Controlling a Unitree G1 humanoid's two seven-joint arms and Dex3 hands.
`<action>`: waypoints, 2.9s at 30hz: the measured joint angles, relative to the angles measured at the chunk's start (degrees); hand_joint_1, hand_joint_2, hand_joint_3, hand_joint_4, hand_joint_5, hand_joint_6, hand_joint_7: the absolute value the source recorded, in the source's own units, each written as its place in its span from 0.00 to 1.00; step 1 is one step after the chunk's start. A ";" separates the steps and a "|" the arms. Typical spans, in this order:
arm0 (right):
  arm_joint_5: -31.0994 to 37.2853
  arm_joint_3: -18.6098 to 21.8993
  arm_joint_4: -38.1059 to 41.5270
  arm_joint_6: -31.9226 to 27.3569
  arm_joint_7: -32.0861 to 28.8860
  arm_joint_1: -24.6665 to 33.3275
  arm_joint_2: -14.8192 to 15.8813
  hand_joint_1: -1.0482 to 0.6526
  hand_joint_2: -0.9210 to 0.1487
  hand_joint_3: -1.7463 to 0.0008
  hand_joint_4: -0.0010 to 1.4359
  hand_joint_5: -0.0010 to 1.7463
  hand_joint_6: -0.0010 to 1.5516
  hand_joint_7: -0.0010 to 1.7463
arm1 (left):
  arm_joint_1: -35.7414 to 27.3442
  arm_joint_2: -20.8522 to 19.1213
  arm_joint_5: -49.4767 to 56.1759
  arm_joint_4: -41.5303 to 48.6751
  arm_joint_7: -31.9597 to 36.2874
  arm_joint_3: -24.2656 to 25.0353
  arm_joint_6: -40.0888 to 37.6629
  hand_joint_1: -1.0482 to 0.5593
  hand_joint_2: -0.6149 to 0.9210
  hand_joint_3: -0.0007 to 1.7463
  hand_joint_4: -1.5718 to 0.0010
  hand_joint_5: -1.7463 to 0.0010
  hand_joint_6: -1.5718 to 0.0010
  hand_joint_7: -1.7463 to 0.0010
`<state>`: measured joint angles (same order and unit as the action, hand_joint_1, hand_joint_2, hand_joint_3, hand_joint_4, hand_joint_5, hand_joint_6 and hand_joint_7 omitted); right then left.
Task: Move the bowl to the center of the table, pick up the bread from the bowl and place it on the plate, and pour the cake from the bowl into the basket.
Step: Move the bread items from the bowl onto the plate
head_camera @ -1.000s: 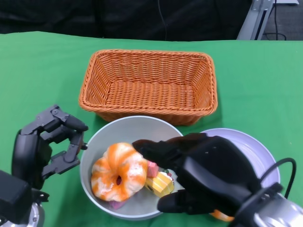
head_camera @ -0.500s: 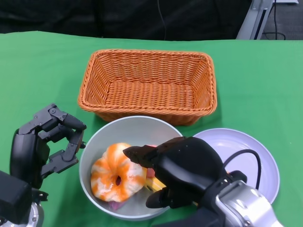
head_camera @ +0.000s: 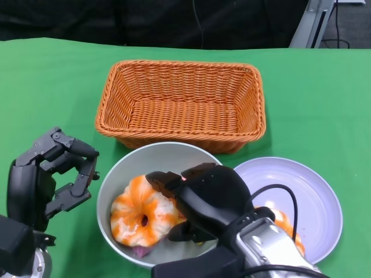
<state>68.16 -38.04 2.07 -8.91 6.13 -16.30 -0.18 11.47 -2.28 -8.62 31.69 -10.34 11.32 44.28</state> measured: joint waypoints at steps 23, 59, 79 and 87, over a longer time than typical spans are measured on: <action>-2.37 -3.17 4.78 -2.39 -0.45 -3.65 -1.48 0.14 0.00 0.96 0.28 0.00 0.19 0.01 | 1.42 3.52 4.14 1.66 11.55 1.74 4.72 0.55 0.84 0.48 0.53 0.04 0.55 0.26; -4.28 -1.30 -0.43 14.86 -3.69 -3.86 12.86 0.14 0.00 0.96 0.35 0.01 0.31 0.00 | 1.81 -4.52 -10.01 -5.92 -6.88 0.72 -19.71 0.57 0.83 0.46 0.46 0.10 0.47 0.31; -5.32 -0.78 0.63 26.72 -5.66 -7.53 16.55 0.13 0.00 0.98 0.37 0.01 0.31 0.01 | 2.21 -6.77 -11.79 -7.15 -11.83 1.96 -29.42 0.59 0.83 0.46 0.46 0.12 0.46 0.33; -4.76 -0.81 0.72 31.43 -7.50 -9.42 17.19 0.12 0.00 0.97 0.39 0.02 0.31 0.00 | 2.25 -6.91 -10.87 -7.14 -12.49 1.80 -29.46 0.57 0.82 0.48 0.50 0.07 0.48 0.29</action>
<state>63.39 -38.85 2.78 22.53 -1.37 -25.71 17.01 13.72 -9.19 -19.48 24.55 -22.83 13.12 14.82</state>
